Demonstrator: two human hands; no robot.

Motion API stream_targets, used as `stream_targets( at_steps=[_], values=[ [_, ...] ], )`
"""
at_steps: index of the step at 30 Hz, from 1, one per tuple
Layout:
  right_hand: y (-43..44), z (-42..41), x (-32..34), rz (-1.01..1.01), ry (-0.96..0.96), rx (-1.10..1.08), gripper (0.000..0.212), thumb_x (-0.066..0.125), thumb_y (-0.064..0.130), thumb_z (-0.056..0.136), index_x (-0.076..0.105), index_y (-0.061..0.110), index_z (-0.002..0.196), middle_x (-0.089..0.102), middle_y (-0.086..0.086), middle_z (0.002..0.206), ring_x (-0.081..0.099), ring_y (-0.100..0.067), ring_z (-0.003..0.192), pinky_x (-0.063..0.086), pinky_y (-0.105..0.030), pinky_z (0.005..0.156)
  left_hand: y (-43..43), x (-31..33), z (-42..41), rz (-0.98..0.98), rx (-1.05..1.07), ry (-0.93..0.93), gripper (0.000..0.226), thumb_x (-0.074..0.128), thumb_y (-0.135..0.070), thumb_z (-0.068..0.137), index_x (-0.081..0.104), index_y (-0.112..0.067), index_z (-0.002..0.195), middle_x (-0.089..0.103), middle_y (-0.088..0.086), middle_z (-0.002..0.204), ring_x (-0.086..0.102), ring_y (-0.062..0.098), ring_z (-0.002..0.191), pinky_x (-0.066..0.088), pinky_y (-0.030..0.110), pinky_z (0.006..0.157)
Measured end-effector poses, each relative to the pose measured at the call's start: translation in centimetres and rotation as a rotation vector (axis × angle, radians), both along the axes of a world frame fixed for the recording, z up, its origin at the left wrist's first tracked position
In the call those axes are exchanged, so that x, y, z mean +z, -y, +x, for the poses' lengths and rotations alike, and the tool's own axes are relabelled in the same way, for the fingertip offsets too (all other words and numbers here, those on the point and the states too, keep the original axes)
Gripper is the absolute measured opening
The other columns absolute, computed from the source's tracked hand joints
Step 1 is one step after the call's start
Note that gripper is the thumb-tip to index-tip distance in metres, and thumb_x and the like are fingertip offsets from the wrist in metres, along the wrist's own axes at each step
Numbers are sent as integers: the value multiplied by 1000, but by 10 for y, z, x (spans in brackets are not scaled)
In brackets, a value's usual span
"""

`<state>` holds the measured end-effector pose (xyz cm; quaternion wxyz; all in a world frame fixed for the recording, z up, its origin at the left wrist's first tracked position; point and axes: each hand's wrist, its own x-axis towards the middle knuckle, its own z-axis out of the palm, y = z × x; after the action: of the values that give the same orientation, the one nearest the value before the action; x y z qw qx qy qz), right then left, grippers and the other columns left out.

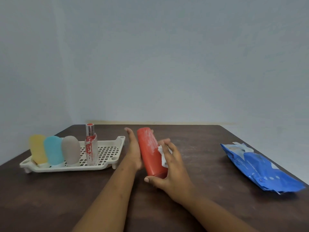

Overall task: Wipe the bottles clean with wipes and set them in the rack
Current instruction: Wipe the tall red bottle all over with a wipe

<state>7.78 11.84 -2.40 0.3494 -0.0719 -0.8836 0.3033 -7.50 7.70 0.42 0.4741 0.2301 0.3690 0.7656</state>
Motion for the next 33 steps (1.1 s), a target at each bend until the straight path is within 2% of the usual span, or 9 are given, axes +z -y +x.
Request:
stream_targets(
  at_steps=[6, 9, 12, 16, 18, 20, 24, 29, 33],
  values=[
    [-1, 0, 0, 109, 59, 39, 110, 77, 51, 68, 6, 26, 149, 0, 18, 149, -2, 4, 136, 2, -5, 105, 18, -8, 13, 48, 79, 112, 115, 30, -101, 48, 57, -25, 130, 57, 23, 131, 55, 43, 120, 35, 62, 105],
    [2, 5, 5, 134, 62, 65, 106, 77, 48, 70, 11, 25, 149, 3, 23, 144, 6, 8, 131, 9, -4, 103, 23, -4, 26, 48, 163, 44, 113, 17, -98, 56, 61, -22, 127, 64, 20, 123, 60, 39, 114, 47, 57, 92],
    [-1, 9, 10, 81, -62, 43, 79, 68, 45, 78, 29, 24, 143, 19, 24, 137, 18, 14, 122, 19, 7, 94, 23, 1, 34, 34, 139, -1, 116, 8, -97, 59, 62, -20, 127, 65, 18, 121, 62, 37, 112, 45, 55, 96],
    [-17, 10, 6, 127, -272, -116, 28, 59, 9, 92, 65, 15, 119, 48, 9, 122, 50, 0, 109, 38, -5, 91, 18, -2, 34, 12, 57, -43, 122, 8, -100, 54, 62, -19, 128, 68, 19, 110, 60, 36, 110, 38, 55, 105],
    [-18, 11, 6, 185, -289, -116, 24, 58, 5, 91, 70, 16, 109, 54, 11, 111, 53, 1, 101, 37, 0, 84, 14, -3, 32, 21, 27, -49, 123, 8, -100, 53, 63, -19, 127, 66, 21, 104, 59, 35, 102, 38, 53, 103],
    [-14, 9, 10, 268, -266, -41, 23, 54, 13, 91, 72, 17, 104, 59, 10, 106, 53, 0, 100, 38, -4, 86, 12, -2, 29, 21, 0, -50, 125, 11, -101, 49, 64, -18, 125, 62, 24, 114, 55, 36, 109, 38, 53, 103],
    [-10, -5, 17, 539, -119, 29, 32, 44, 21, 85, 73, 19, 98, 68, 4, 102, 61, -13, 95, 51, -27, 83, 12, -3, 27, 20, -11, -35, 126, 10, -99, 50, 62, -13, 127, 62, 26, 121, 58, 38, 113, 45, 50, 97],
    [-35, -28, 39, 423, -100, 2, 24, 53, 16, 81, 74, 24, 90, 70, 14, 95, 57, -7, 89, 35, -11, 83, 11, -5, 28, -13, 85, -28, 110, 11, -96, 61, 76, -11, 88, 72, 17, 88, 69, 32, 82, 51, 45, 85],
    [-40, -24, 37, 515, -65, 150, 23, 55, 12, 83, 74, 20, 92, 71, 11, 98, 59, -3, 96, 40, -15, 91, 9, -7, 24, 9, 54, -8, 113, 11, -96, 61, 77, -9, 90, 72, 17, 92, 69, 31, 84, 51, 46, 85]
  ],
)
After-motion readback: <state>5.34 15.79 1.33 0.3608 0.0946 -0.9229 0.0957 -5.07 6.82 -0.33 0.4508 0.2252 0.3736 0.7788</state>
